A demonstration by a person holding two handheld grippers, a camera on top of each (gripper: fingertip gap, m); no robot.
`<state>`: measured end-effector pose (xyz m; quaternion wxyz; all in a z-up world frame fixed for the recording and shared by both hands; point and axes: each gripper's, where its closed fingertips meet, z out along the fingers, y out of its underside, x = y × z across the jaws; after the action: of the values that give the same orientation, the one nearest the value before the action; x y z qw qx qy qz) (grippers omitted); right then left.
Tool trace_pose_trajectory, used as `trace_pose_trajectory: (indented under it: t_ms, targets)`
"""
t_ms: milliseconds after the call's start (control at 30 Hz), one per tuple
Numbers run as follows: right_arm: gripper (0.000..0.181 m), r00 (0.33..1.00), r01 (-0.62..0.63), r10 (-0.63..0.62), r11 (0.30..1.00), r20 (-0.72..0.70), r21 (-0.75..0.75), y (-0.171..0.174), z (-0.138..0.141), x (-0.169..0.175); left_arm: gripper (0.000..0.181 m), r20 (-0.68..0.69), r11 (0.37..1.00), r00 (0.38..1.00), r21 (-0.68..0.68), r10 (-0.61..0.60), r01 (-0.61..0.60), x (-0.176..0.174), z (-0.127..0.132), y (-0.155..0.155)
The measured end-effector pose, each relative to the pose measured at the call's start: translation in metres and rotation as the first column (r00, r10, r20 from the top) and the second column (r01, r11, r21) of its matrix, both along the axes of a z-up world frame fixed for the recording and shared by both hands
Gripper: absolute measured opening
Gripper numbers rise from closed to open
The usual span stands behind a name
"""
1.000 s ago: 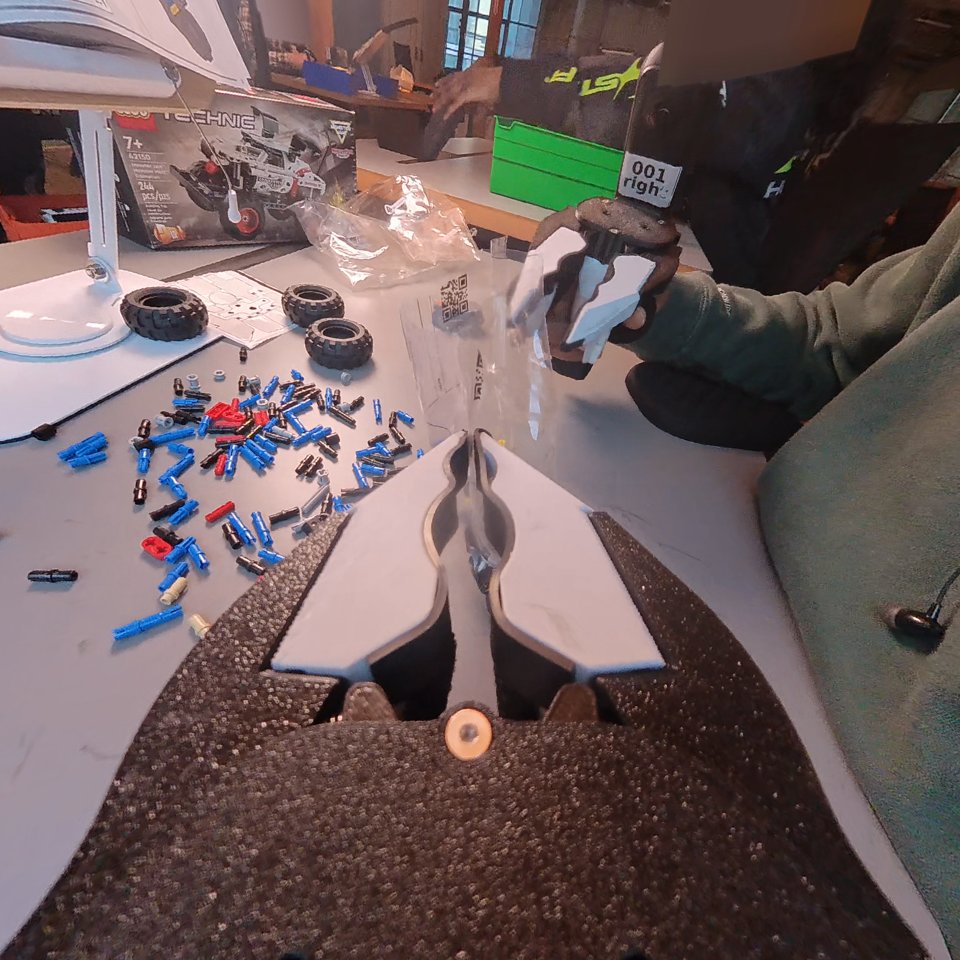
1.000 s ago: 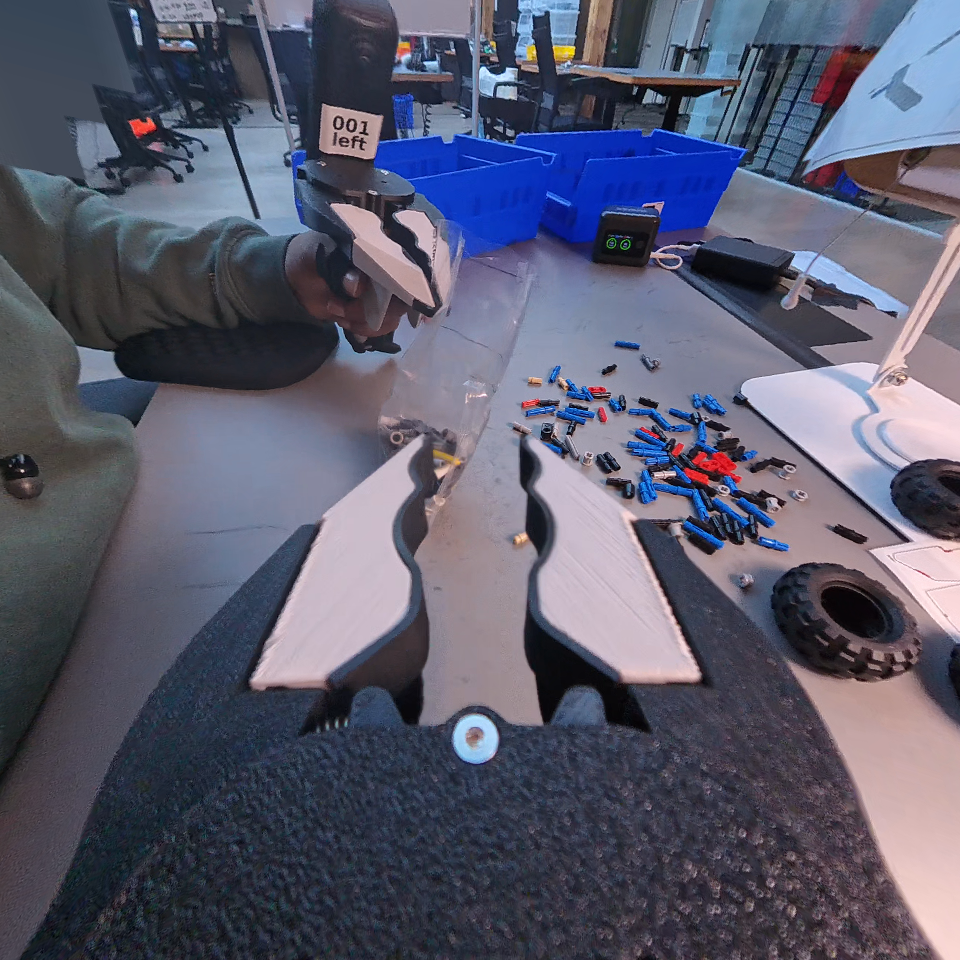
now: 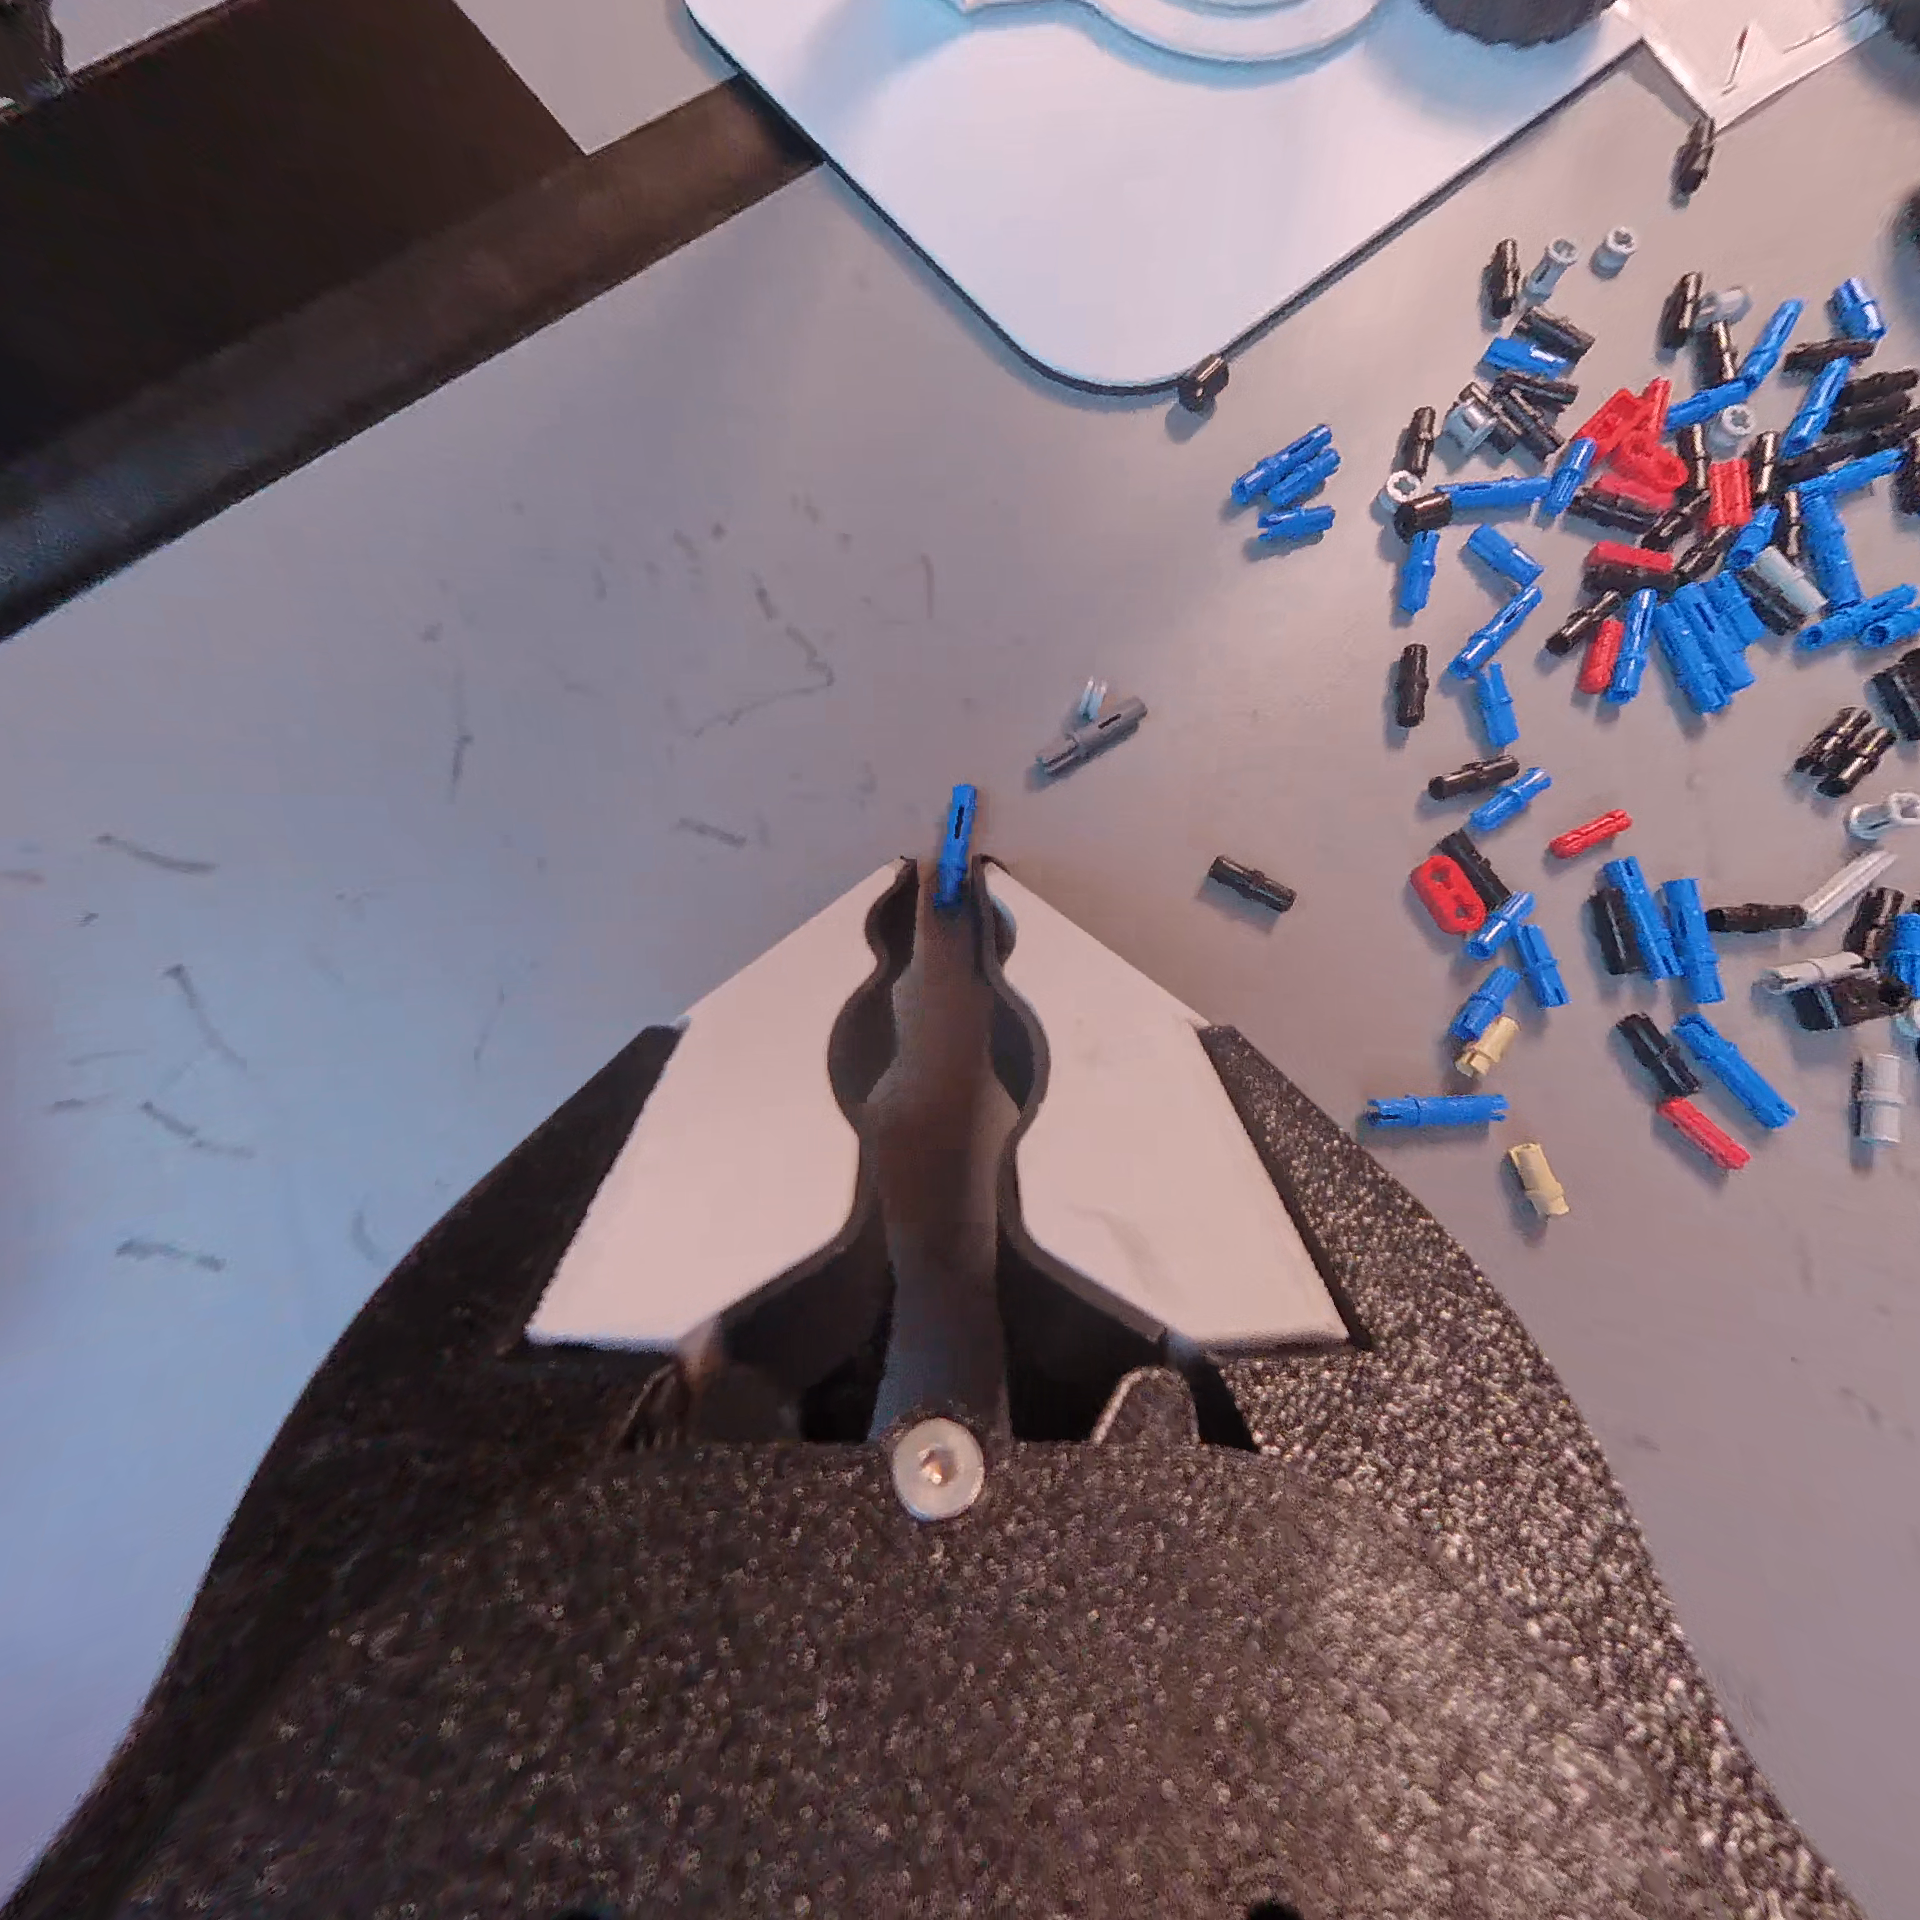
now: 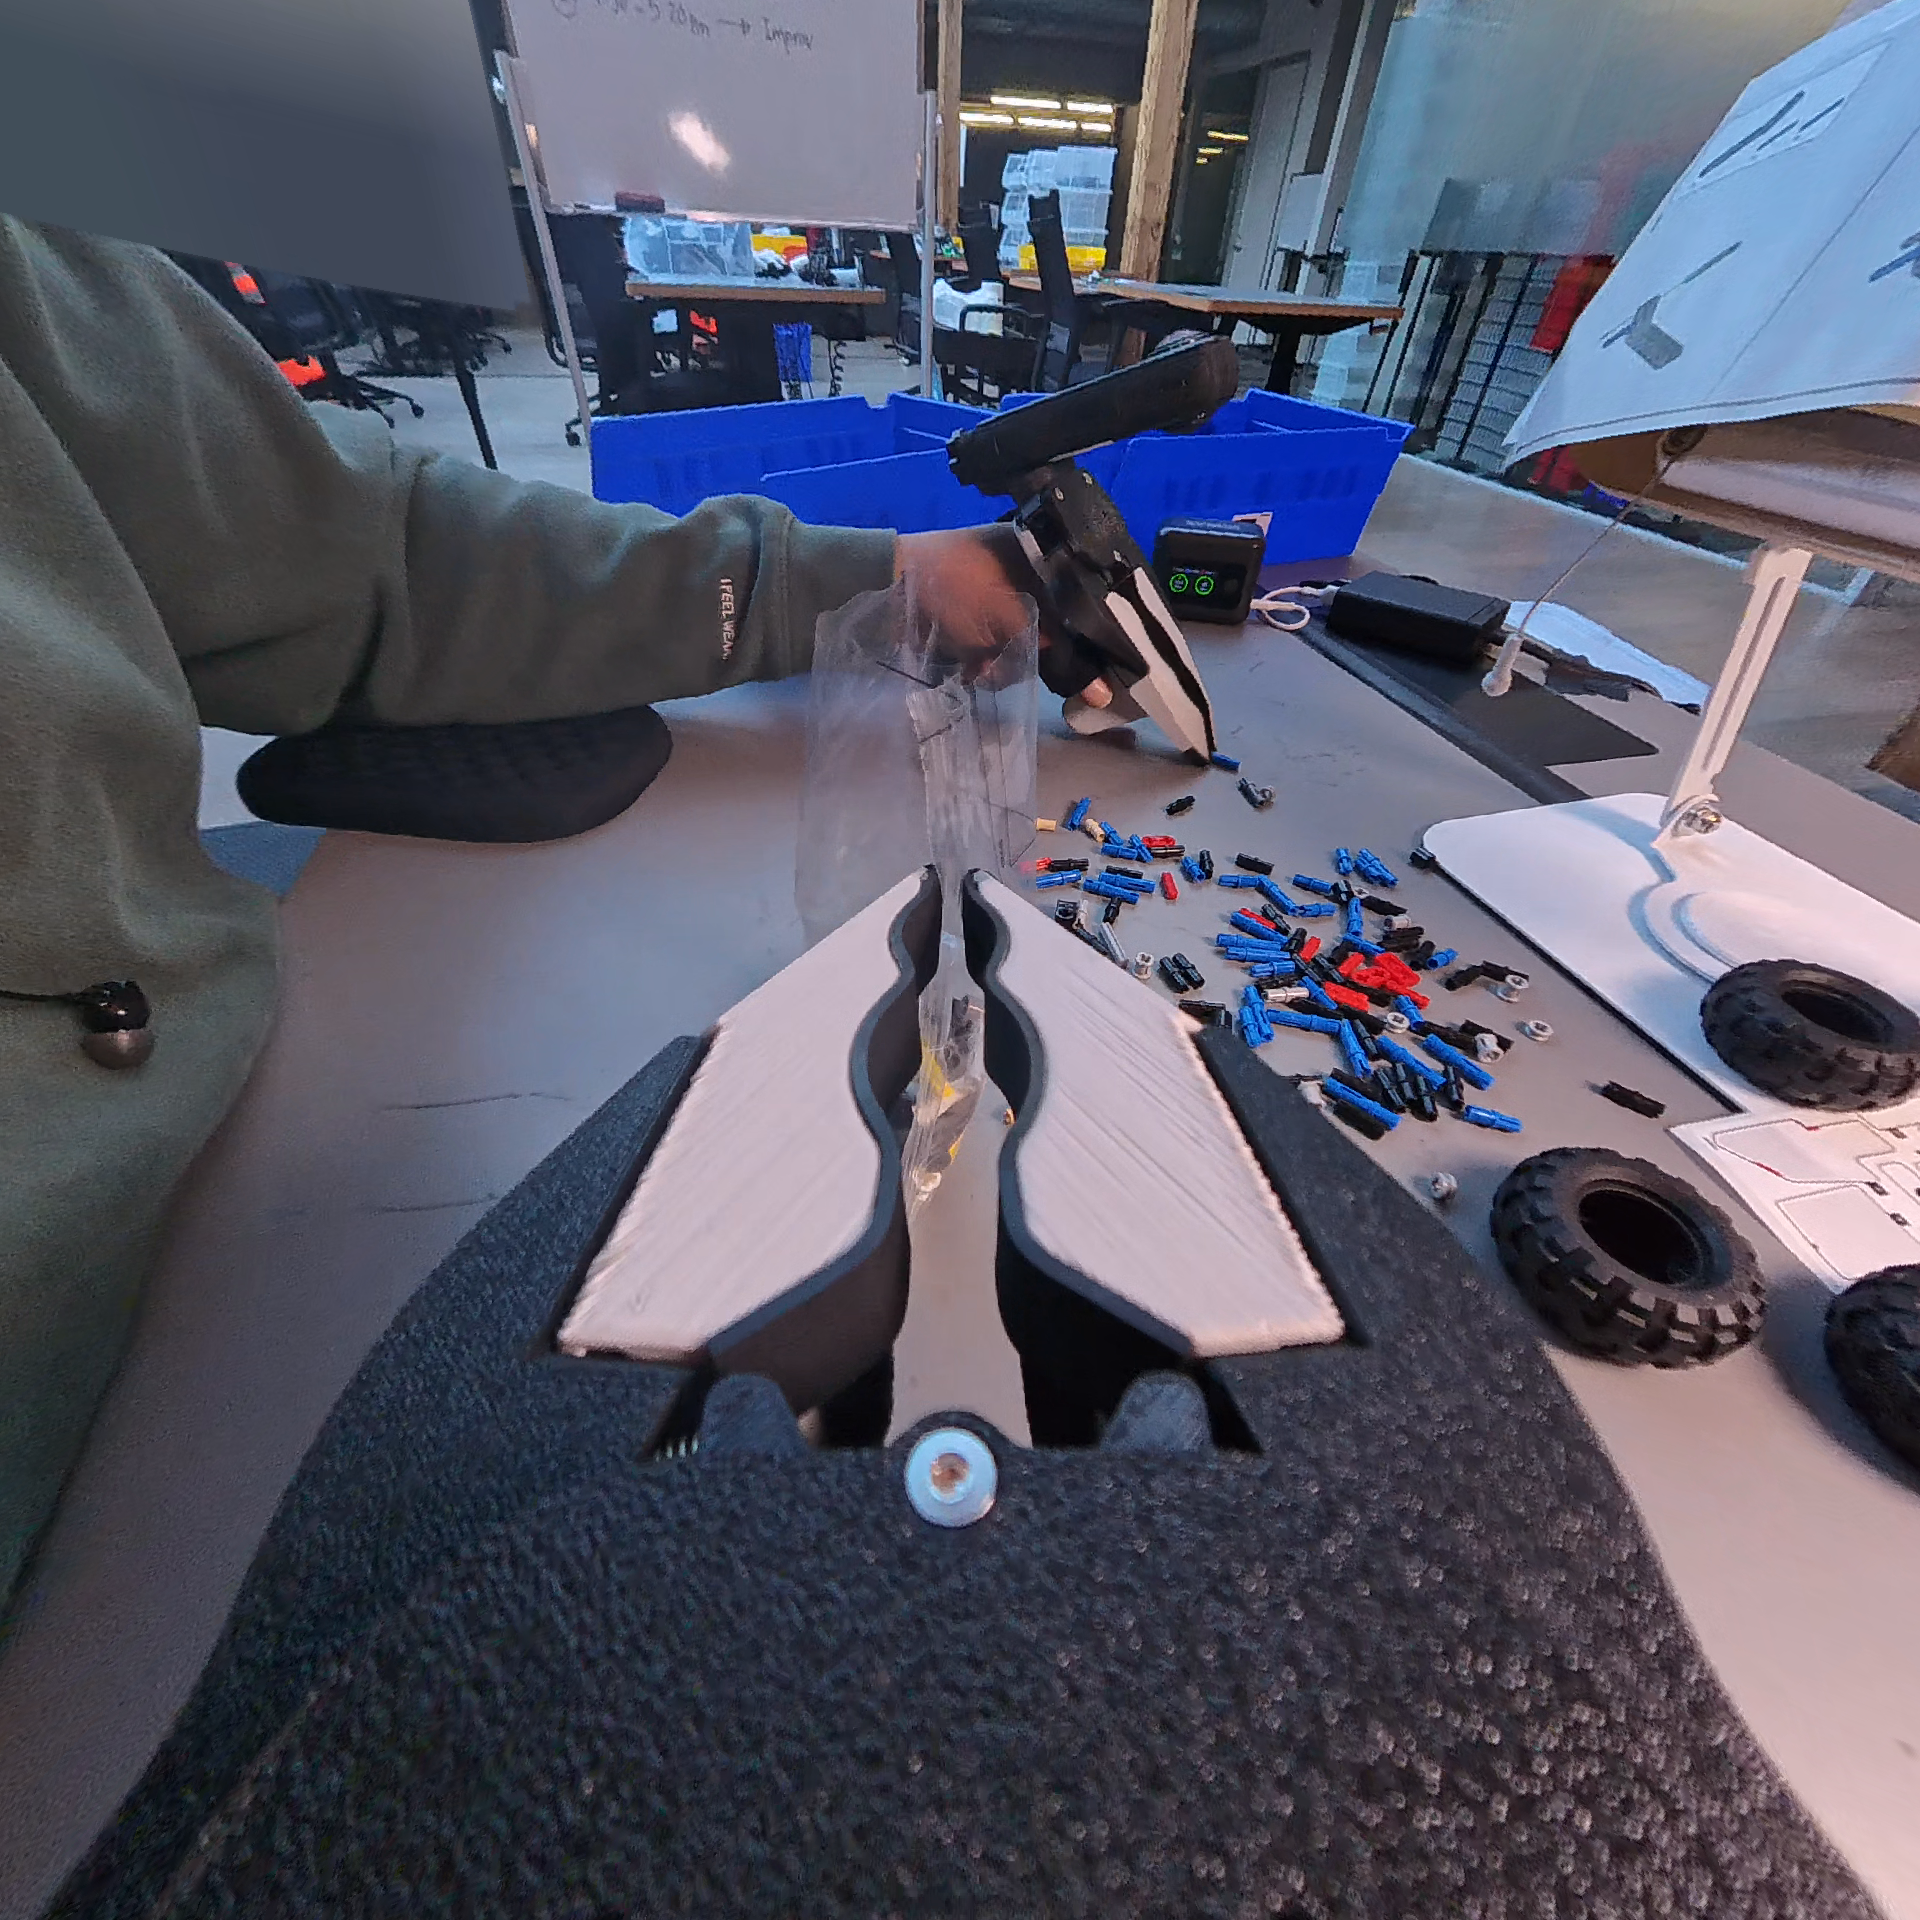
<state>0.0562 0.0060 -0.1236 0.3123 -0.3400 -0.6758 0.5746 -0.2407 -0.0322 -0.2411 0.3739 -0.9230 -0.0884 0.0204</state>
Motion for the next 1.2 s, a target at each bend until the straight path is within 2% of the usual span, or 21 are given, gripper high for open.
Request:
trace_pose_trajectory:
  t_ms: [200, 333, 433, 500, 600, 667, 733, 833, 1200]
  targets:
    - [0.003, 1.000, 0.009, -0.009, 1.000, -0.001, -0.010, 0.003, 0.000, -0.001, 0.004, -0.057, 0.997, 0.995, -0.001, -0.077, 0.077, 0.006, 0.002, 0.003]
    - [0.003, 1.000, 0.008, -0.008, 1.000, -0.002, -0.005, 0.002, 0.000, -0.001, 0.004, -0.081, 0.980, 0.985, 0.113, -0.155, 0.163, 0.030, 0.031, 0.013]
    - [0.003, 1.000, 0.005, -0.005, 1.000, -0.002, -0.003, 0.000, 0.000, -0.001, 0.004, -0.031, 0.947, 0.970, 0.212, -0.240, 0.241, 0.060, 0.060, 0.018]
    - [0.003, 1.000, 0.002, -0.002, 1.000, -0.002, -0.004, -0.001, 0.000, -0.001, 0.004, 0.013, 0.883, 0.927, 0.310, -0.375, 0.353, 0.102, 0.087, 0.021]
    - [0.003, 1.000, -0.002, 0.002, 1.000, -0.001, -0.005, -0.003, 0.000, -0.001, 0.004, 0.010, 0.706, 0.783, 0.438, -0.622, 0.556, 0.189, 0.138, 0.016]
    - [0.003, 1.000, -0.007, 0.007, 1.000, -0.002, -0.002, -0.006, 0.000, -0.001, 0.004, -0.043, 0.637, 0.710, 0.406, -0.703, 0.656, 0.229, 0.151, 0.013]
    - [0.003, 1.000, -0.010, 0.010, 1.000, -0.004, 0.004, -0.007, 0.000, -0.001, 0.004, -0.062, 0.605, 0.665, 0.359, -0.745, 0.711, 0.254, 0.150, 0.013]
    - [0.003, 1.000, -0.013, 0.014, 1.000, -0.007, 0.023, -0.009, -0.001, 0.000, 0.004, -0.051, 0.596, 0.647, 0.340, -0.761, 0.727, 0.269, 0.145, 0.015]
    - [0.003, 1.000, -0.021, 0.022, 1.000, -0.017, 0.021, -0.011, -0.001, 0.001, 0.003, -0.067, 0.567, 0.642, 0.406, -0.764, 0.717, 0.274, 0.160, 0.009]
